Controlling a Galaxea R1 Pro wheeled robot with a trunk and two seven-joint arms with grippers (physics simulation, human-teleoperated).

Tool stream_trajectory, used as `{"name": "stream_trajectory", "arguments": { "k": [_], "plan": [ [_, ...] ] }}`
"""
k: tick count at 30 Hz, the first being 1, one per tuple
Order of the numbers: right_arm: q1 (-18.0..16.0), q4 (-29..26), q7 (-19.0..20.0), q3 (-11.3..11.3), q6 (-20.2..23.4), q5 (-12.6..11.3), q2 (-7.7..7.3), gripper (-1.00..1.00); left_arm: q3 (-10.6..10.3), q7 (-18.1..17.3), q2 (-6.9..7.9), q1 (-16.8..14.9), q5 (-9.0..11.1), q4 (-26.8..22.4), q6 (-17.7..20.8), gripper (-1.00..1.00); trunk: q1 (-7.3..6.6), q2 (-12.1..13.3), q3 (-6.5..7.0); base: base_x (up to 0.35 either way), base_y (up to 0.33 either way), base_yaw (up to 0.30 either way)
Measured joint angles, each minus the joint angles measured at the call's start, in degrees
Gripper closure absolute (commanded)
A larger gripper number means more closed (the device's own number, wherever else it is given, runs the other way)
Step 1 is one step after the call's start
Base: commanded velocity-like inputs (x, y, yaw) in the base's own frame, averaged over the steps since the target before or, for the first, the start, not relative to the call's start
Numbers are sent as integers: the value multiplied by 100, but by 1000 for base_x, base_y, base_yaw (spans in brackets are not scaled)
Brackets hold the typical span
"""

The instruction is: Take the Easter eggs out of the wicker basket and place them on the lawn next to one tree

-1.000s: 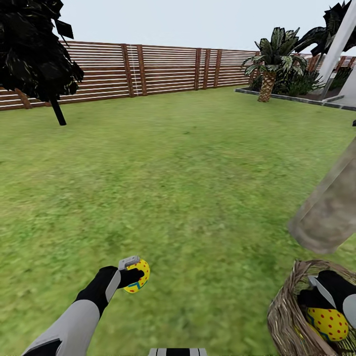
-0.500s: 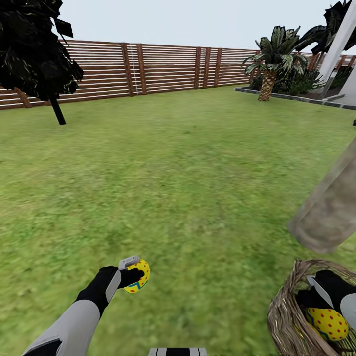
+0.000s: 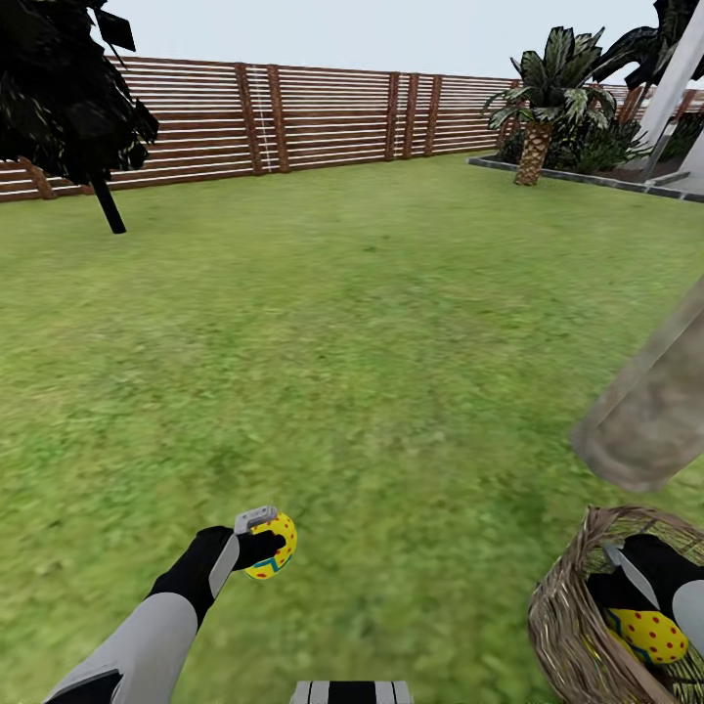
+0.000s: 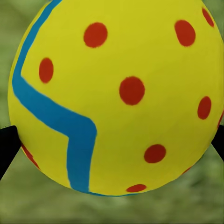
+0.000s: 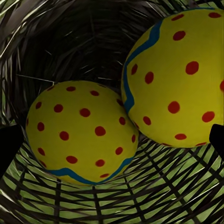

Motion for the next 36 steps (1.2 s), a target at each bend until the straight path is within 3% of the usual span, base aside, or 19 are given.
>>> {"name": "stream_trajectory", "arguments": {
  "k": [16,21,29,30,33,36],
  "plan": [
    [0,0,-9,3,2,9,22,-100,-3,8,0,0,-1,0,0,100,42,-21,-354,0,0,0],
    [0,0,-24,7,-7,38,135,-100,-2,27,15,0,-1,-47,0,100,41,-22,-355,0,0,0],
    [0,0,-28,9,-8,40,135,-100,-18,-6,29,0,0,-89,-19,100,41,-22,-355,0,0,0],
    [0,0,-28,9,-8,40,135,-100,-15,-8,37,0,0,-93,-143,100,41,-22,-355,0,0,0],
    [0,0,-28,7,-8,40,135,-100,-1,1,47,0,-1,-96,-1038,100,41,-22,-355,0,0,0],
    [0,0,-28,6,-8,40,135,-100,-8,-2,41,0,-1,-98,-1248,100,41,-22,-355,0,0,0]
  ]
}}
